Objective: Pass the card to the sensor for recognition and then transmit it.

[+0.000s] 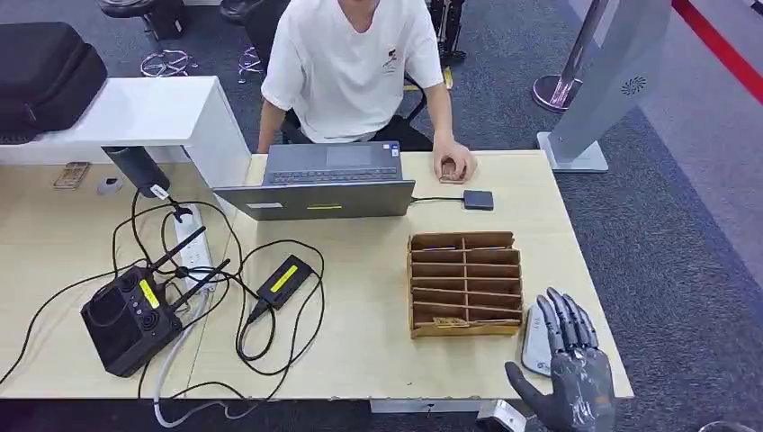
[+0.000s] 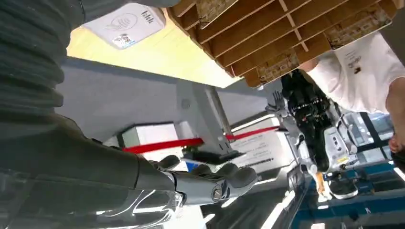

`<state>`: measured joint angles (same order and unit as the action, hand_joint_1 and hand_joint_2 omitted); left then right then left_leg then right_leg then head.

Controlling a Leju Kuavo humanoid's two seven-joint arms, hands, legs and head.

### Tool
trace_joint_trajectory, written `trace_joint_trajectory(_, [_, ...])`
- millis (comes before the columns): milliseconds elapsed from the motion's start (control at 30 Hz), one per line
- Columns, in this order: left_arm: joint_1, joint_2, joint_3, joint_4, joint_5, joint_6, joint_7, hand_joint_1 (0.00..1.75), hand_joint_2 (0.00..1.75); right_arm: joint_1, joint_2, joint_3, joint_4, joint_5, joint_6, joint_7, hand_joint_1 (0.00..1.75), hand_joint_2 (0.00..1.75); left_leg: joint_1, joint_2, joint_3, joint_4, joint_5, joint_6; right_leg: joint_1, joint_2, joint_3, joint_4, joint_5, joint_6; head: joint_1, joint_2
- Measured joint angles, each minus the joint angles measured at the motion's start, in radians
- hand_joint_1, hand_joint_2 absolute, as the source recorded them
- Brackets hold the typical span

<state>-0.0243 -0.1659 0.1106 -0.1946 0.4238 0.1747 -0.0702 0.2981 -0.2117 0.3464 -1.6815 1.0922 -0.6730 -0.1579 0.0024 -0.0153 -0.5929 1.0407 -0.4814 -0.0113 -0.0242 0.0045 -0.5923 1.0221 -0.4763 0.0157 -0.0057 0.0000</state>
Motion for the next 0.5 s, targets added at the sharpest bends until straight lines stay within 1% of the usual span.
trace_joint_trajectory(100, [-0.001, 0.001, -0.006, 0.0, -0.005, -0.001, 0.003, 0.0, 1.75, -0.033, 0.0, 0.036, 0.045, 0.034, -0.013, 0.03, 0.0, 1.75, 0.0, 0.0, 0.0, 0.0, 0.0, 0.0, 0.0, 0.0, 0.0, 0.0, 0.0, 0.0, 0.0, 0.0])
trace_joint_trajectory(167, [-0.001, 0.002, -0.008, 0.0, -0.007, -0.002, 0.005, 0.0, 1.75, -0.049, 0.0, 0.051, 0.067, 0.041, -0.014, 0.035, 0.0, 1.75, 0.0, 0.0, 0.0, 0.0, 0.0, 0.0, 0.0, 0.0, 0.0, 0.0, 0.0, 0.0, 0.0, 0.0])
trace_joint_trajectory(333, [-0.001, 0.002, -0.011, 0.0, -0.011, -0.002, 0.011, 0.0, 1.75, -0.085, 0.004, 0.079, 0.119, 0.04, -0.014, 0.035, 0.0, 1.75, 0.0, 0.0, 0.0, 0.0, 0.0, 0.0, 0.0, 0.0, 0.0, 0.0, 0.0, 0.0, 0.0, 0.0])
trace_joint_trajectory(500, [-0.001, 0.002, -0.023, 0.0, -0.019, -0.002, 0.017, 0.0, 1.75, -0.112, 0.019, 0.098, 0.164, 0.032, -0.014, 0.024, 0.0, 1.75, 0.0, 0.0, 0.0, 0.0, 0.0, 0.0, 0.0, 0.0, 0.0, 0.0, 0.0, 0.0, 0.0, 0.0])
